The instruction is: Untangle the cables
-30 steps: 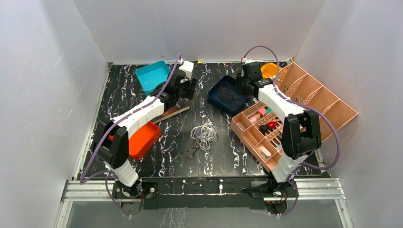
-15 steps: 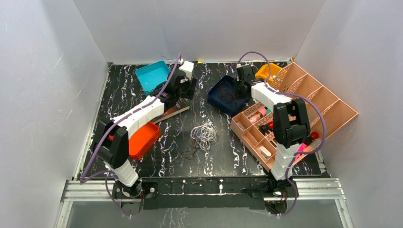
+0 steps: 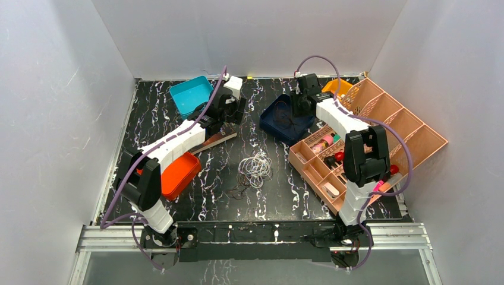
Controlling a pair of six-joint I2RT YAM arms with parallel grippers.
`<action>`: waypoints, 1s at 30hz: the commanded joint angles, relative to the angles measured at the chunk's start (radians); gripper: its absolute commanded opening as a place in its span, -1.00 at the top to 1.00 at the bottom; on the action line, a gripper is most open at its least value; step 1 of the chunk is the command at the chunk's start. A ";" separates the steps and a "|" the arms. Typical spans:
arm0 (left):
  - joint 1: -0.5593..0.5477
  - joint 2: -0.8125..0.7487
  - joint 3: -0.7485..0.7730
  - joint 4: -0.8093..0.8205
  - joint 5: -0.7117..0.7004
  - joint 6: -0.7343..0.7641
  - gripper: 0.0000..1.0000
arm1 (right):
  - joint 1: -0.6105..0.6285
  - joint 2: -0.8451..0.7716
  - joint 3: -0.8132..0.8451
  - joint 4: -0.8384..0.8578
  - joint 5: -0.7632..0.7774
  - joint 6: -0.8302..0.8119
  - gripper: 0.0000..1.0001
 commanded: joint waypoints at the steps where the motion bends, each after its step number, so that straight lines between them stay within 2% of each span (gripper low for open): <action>1: -0.001 -0.032 0.002 0.010 -0.008 0.010 -0.34 | 0.000 -0.039 0.116 -0.104 0.037 -0.065 0.00; 10: -0.001 -0.026 0.005 0.006 -0.012 0.010 -0.34 | 0.001 0.011 0.212 -0.196 0.089 -0.235 -0.10; 19: -0.001 -0.029 0.005 0.006 -0.016 0.013 -0.34 | 0.003 0.074 0.268 -0.255 -0.021 -0.403 -0.29; 23: 0.002 -0.031 0.005 0.006 -0.018 0.015 -0.34 | 0.005 0.102 0.289 -0.290 -0.066 -0.429 -0.29; 30: 0.002 -0.037 0.005 0.005 -0.017 0.017 -0.34 | 0.011 0.139 0.291 -0.294 -0.018 -0.433 -0.19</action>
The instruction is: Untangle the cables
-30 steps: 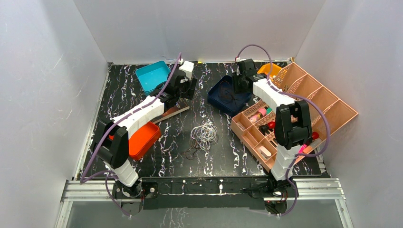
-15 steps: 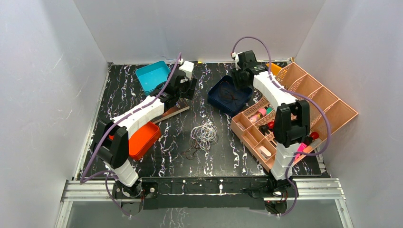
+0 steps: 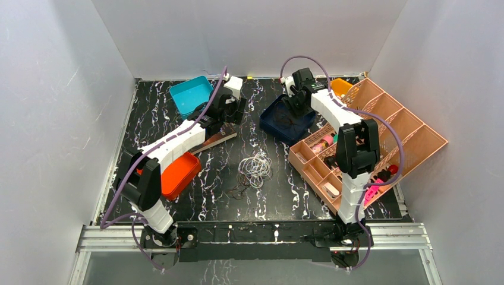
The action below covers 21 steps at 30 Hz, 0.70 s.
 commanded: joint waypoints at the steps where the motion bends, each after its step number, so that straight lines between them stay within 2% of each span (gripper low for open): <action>1: 0.002 -0.036 0.005 0.005 -0.016 0.009 -0.34 | 0.004 0.015 0.047 -0.010 0.029 -0.023 -0.18; 5: 0.002 -0.041 0.005 0.006 -0.016 0.010 -0.34 | 0.011 0.029 0.048 -0.008 0.063 -0.026 -0.10; 14: 0.004 -0.048 0.004 0.006 -0.010 0.011 -0.35 | 0.021 0.020 0.017 0.070 0.029 0.040 0.44; 21: 0.004 -0.052 0.005 0.008 -0.013 0.016 -0.35 | 0.028 0.024 -0.011 0.135 -0.035 0.118 0.71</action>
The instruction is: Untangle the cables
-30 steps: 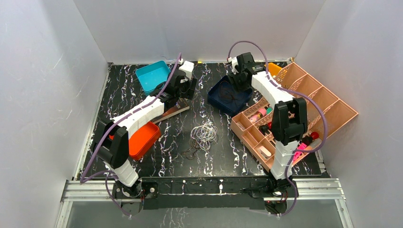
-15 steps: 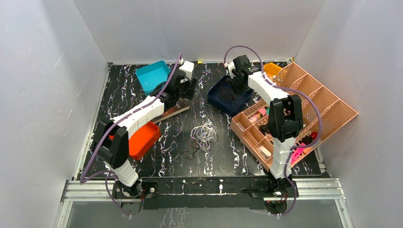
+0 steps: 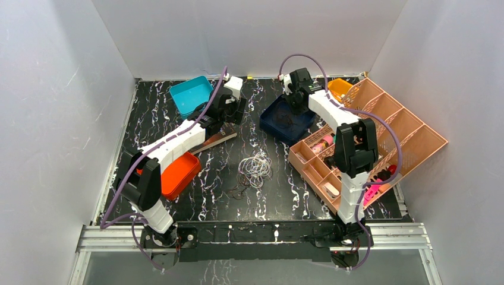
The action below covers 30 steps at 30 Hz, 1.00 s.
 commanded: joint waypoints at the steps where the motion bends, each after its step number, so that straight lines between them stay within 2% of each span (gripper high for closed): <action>1: 0.005 -0.054 0.004 0.007 -0.015 0.013 -0.35 | 0.007 0.003 -0.016 0.086 -0.053 0.068 0.72; 9: 0.005 -0.056 0.005 0.007 -0.013 0.016 -0.35 | 0.014 0.016 -0.086 0.188 -0.024 0.157 0.86; 15: 0.005 -0.060 0.002 0.008 -0.015 0.019 -0.35 | 0.015 0.032 -0.153 0.296 0.024 0.218 0.86; 24: 0.007 -0.060 0.002 0.009 -0.019 0.024 -0.36 | 0.015 0.064 -0.160 0.320 0.036 0.234 0.86; 30: 0.007 -0.058 0.003 0.008 -0.017 0.023 -0.36 | 0.015 0.010 -0.153 0.307 0.031 0.227 0.61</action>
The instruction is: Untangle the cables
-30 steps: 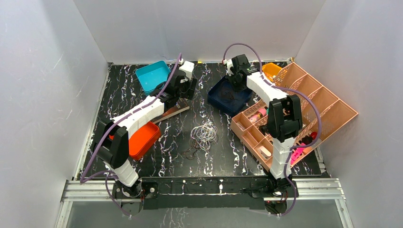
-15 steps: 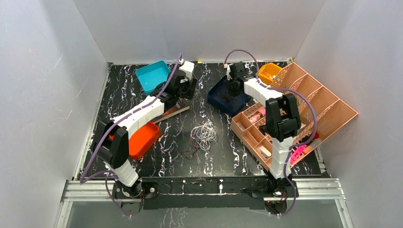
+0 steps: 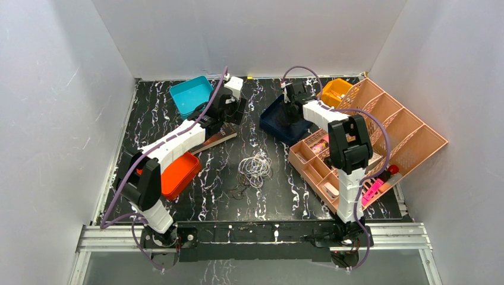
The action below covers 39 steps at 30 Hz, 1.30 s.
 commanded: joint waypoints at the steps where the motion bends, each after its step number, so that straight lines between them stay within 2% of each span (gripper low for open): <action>1: 0.006 -0.058 0.003 0.007 -0.014 0.010 -0.36 | 0.003 -0.071 0.016 0.029 0.006 0.003 0.55; 5: 0.008 -0.060 0.002 0.008 -0.015 0.011 -0.36 | 0.002 -0.118 0.025 0.006 0.013 -0.005 0.30; 10: 0.009 -0.058 0.001 0.008 -0.017 0.011 -0.36 | 0.002 -0.166 0.031 -0.012 0.020 -0.016 0.10; 19: 0.012 -0.053 0.002 0.008 -0.020 0.013 -0.36 | 0.003 -0.216 0.030 -0.009 0.046 -0.024 0.01; 34: 0.014 -0.053 0.001 0.007 -0.025 0.018 -0.36 | -0.001 -0.256 -0.026 -0.028 -0.078 0.044 0.74; 39: 0.015 -0.051 0.003 0.006 -0.025 0.020 -0.36 | -0.011 -0.228 -0.031 -0.051 -0.086 0.053 0.80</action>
